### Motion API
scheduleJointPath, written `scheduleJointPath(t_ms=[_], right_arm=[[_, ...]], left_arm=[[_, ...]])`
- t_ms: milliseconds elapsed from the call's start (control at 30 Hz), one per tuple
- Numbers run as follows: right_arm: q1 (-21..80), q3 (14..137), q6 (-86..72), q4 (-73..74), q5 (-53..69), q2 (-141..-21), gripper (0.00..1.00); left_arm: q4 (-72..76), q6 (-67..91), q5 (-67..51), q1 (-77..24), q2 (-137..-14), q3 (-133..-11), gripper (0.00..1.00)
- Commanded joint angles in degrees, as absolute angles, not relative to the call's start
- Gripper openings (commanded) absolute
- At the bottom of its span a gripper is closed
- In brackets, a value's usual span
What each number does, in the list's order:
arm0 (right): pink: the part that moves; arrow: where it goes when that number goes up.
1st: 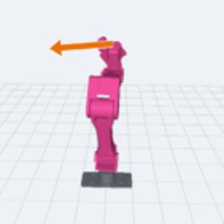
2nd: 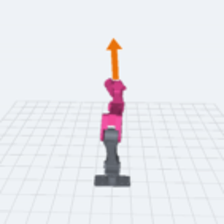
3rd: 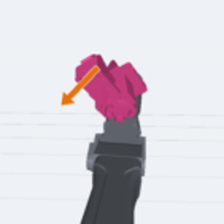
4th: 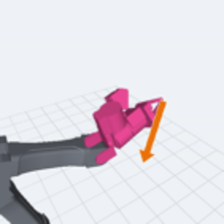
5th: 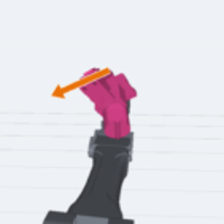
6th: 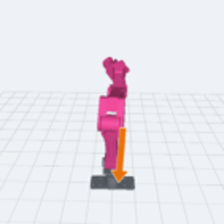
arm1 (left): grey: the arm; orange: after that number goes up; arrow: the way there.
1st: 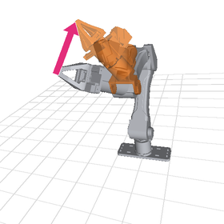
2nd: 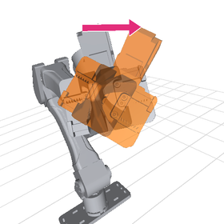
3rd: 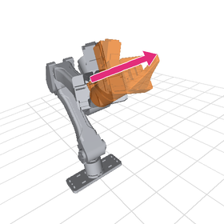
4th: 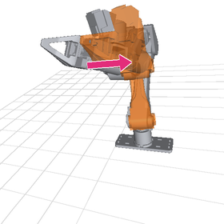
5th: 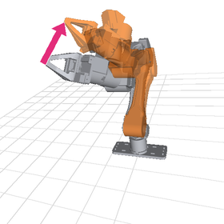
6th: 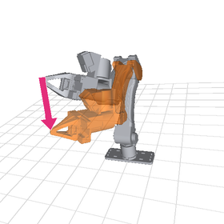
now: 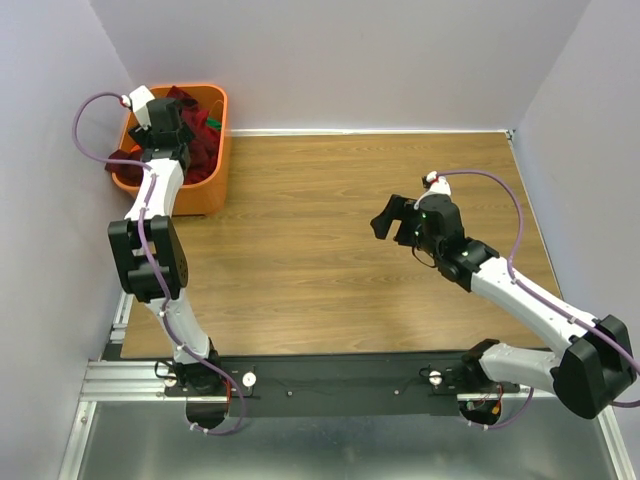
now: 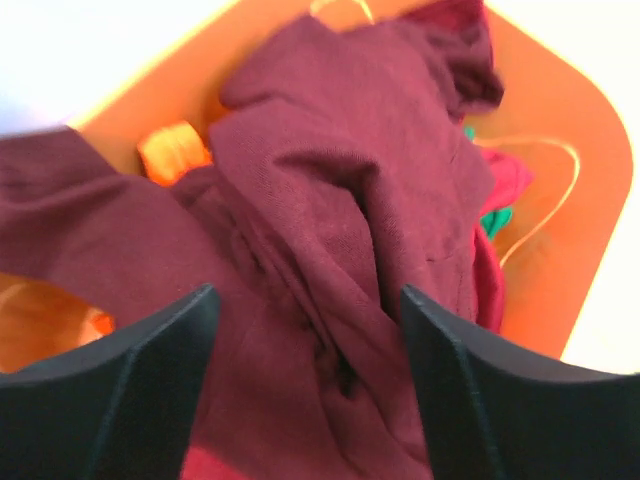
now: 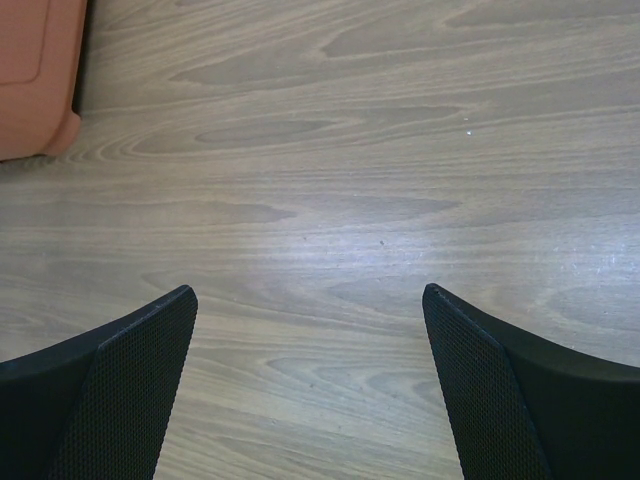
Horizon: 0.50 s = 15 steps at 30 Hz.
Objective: Fold and stack the t-shirts
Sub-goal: Grab the tshirt from the pile
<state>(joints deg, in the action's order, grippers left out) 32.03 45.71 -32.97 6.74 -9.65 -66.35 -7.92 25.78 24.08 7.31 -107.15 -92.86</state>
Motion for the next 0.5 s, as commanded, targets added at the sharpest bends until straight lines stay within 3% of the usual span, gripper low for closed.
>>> scheduleJointPath(t_ms=[0, 67, 100, 133, 167, 200, 267, 467], right_arm=[[32.08, 47.20, -32.70, 7.38, -8.26, -66.97, 1.00], [32.08, 47.28, -32.87, 7.38, -8.17, -67.23, 1.00], [32.17, 47.37, -32.96, 7.38, -7.91, -67.32, 1.00], [32.08, 47.29, -32.87, 7.30, -7.91, -67.41, 1.00], [32.08, 47.29, -33.13, 7.29, -7.65, -67.41, 1.00], [32.08, 47.29, -33.22, 7.29, -7.39, -67.41, 1.00], [32.08, 47.20, -33.31, 7.21, -7.38, -67.24, 1.00], [32.08, 47.29, -33.40, 6.94, -6.77, -66.62, 1.00]], left_arm=[[-8.96, 27.51, 17.85, 8.26, -108.46, -94.57, 0.67], [-8.70, 27.60, 17.05, 8.52, -108.72, -94.31, 0.60], [-8.79, 27.60, 16.18, 8.70, -108.72, -94.48, 0.51], [-8.79, 27.77, 15.74, 8.79, -108.72, -94.40, 0.34], [-8.88, 27.86, 14.95, 8.88, -108.63, -94.39, 0.28], [-9.05, 27.95, 14.68, 8.96, -108.37, -94.48, 0.15], [-8.96, 28.04, 13.81, 9.05, -107.06, -94.39, 0.03], [-9.05, 27.60, 10.55, 8.96, -100.73, -95.80, 0.00]])
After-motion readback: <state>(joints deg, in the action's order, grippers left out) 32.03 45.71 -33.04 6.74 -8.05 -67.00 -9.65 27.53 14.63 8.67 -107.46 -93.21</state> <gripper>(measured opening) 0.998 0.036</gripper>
